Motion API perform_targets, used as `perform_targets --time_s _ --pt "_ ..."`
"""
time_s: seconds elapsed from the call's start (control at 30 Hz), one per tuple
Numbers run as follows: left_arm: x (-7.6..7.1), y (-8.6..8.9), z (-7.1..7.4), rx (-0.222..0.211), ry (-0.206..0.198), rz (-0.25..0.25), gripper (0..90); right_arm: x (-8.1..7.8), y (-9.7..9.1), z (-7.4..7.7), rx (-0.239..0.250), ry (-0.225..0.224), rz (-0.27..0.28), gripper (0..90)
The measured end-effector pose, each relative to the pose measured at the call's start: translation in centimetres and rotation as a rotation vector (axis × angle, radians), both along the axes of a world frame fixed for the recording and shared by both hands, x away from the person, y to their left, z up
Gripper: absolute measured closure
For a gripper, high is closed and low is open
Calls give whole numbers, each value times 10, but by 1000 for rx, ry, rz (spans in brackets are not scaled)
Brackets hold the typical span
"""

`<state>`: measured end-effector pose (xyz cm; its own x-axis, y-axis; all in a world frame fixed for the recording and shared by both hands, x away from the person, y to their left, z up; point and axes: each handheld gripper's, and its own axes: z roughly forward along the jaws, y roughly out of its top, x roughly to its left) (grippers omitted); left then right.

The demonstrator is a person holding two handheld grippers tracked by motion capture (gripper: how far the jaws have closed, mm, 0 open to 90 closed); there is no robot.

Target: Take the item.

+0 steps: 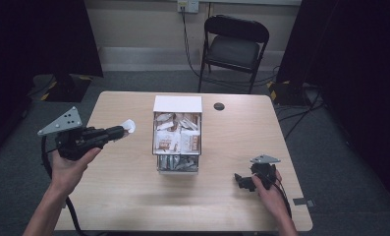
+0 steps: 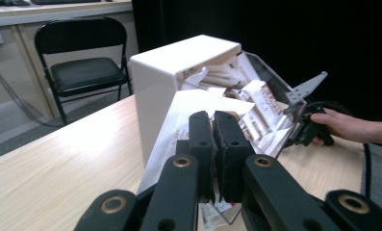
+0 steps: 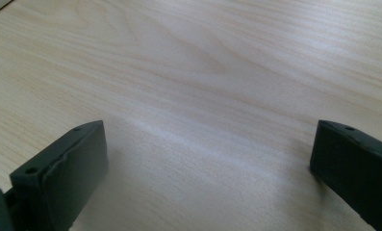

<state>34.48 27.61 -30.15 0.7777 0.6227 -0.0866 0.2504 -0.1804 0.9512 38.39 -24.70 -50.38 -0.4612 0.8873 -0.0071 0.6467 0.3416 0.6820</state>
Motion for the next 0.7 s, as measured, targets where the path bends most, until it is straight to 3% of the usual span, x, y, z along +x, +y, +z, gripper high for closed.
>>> perform_targets --time_s 0.23,0.33,0.7 --pt "2 3 -5 10 1 18 870 0 0 0 0 0 0 0" --pt "2 2 -8 20 -20 18 870 0 0 0 0 0 0 0" --pt "7 4 -20 43 24 34 870 0 0 0 0 0 0 0"
